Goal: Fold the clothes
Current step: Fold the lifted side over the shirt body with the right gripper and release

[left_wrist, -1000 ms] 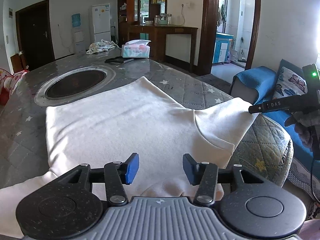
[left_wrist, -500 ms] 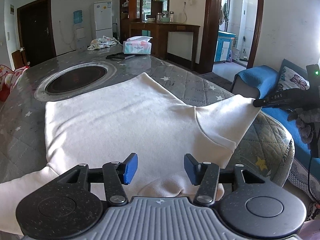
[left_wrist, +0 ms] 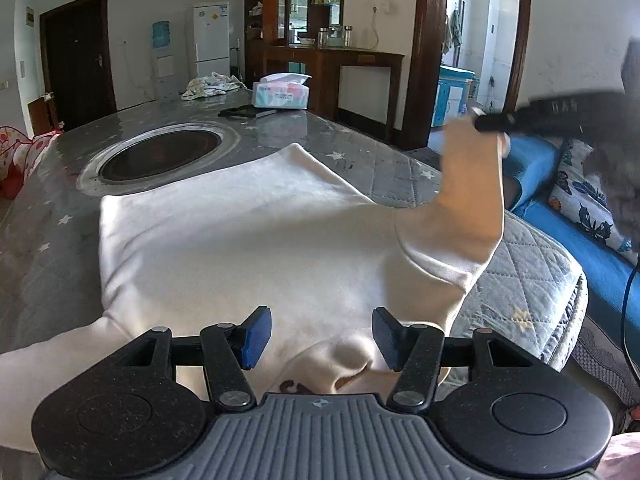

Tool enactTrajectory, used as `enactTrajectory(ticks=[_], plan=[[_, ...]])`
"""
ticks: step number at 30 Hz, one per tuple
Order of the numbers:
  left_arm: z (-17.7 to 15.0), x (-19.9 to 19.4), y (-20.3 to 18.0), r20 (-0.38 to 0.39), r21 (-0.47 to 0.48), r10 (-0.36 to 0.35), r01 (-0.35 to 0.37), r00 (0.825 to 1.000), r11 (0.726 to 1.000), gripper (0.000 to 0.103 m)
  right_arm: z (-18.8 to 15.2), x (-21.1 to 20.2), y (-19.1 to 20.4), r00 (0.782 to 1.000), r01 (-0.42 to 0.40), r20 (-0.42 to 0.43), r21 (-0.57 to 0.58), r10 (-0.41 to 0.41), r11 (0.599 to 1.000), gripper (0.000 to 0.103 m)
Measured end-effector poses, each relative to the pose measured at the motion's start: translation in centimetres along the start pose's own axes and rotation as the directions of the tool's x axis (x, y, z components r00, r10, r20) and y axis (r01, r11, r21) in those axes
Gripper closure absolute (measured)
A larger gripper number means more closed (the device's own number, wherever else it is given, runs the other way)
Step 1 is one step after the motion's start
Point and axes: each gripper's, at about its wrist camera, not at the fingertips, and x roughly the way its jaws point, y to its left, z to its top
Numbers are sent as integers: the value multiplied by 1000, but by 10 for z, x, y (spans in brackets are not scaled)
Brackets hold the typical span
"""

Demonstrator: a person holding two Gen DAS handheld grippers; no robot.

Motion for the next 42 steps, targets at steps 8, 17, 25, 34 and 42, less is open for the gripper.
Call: enactTrajectory(ticks=[8,17,25,34,42], plan=[[-13,-18,22,17,-69,42,-41,999,997,42,6,42,99,970,-238,-100,-213,221,948,99],[-24,-23,40,10,-120,67,-65,998,991,42,-23,66,152,924,-361,-225,-249,309,899,92],[-12,-23,47,38,-140,69,-64,997,988,42,-33,51,101,952,-224,-270,-279,147,934,91],[18,17,19,28,-53,43,-42,999,998,42,-62,57,53,937,-120,-345,-207,42,971,91],[13,37,21,-19,-31,90,-91,996,995,59,-47,60,51,949,-107,-313,-251,24,962,82]])
